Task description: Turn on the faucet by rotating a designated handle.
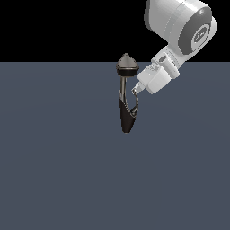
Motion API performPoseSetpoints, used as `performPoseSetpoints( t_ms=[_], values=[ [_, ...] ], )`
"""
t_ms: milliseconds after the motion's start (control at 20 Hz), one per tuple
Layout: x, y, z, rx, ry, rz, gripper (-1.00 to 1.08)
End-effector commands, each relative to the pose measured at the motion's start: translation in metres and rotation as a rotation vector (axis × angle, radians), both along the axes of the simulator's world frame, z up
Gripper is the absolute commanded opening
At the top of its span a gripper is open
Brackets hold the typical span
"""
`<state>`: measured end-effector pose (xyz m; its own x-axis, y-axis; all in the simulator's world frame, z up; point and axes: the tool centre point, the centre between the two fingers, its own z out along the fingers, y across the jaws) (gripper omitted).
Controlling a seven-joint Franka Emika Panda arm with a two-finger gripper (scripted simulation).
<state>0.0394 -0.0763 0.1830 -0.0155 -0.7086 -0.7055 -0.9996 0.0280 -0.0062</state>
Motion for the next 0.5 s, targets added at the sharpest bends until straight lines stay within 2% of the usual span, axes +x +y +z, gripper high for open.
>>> performPoseSetpoints(
  t_ms=[0, 250, 350, 450],
  values=[
    [-0.008, 0.003, 0.003, 0.002, 0.002, 0.003, -1.00],
    [-0.022, 0.007, 0.006, 0.002, 0.002, 0.003, -1.00],
    [-0.017, 0.001, 0.003, -0.004, -0.002, -0.008, -1.00],
    [-0.024, 0.000, 0.001, -0.003, -0.002, -0.007, -1.00]
  ],
)
